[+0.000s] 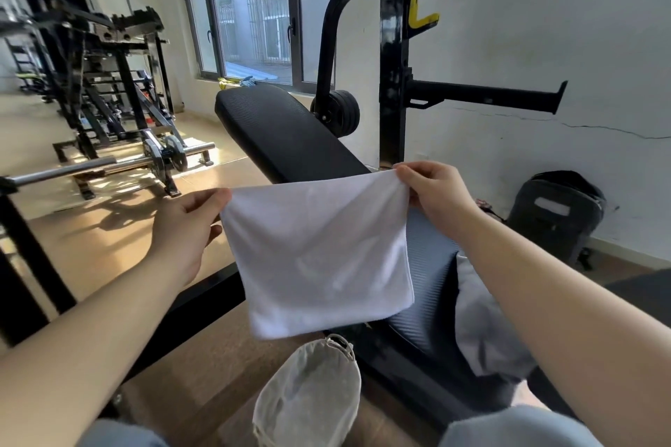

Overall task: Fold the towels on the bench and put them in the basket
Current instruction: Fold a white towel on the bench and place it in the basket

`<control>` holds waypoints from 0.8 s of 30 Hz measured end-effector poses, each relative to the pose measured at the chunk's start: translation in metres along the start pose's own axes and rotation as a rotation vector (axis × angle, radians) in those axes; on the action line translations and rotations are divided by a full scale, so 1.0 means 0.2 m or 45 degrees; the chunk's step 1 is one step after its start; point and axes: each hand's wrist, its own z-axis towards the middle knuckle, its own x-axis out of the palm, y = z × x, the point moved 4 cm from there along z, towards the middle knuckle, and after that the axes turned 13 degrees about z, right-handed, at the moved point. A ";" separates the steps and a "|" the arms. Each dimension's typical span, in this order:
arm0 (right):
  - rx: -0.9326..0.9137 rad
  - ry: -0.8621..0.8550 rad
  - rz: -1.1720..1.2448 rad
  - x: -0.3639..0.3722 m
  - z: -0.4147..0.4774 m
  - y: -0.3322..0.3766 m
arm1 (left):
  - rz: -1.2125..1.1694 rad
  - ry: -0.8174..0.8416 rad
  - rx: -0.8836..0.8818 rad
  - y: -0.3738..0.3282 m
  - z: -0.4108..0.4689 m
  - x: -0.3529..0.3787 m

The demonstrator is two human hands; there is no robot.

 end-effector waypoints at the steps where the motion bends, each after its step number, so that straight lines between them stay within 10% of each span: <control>1: 0.000 0.013 -0.011 0.01 -0.02 -0.01 | 0.002 -0.010 -0.008 0.03 -0.01 -0.02; 24: 0.040 0.303 -0.310 0.67 0.00 -0.43 | 0.399 -0.363 -0.041 0.49 0.29 -0.54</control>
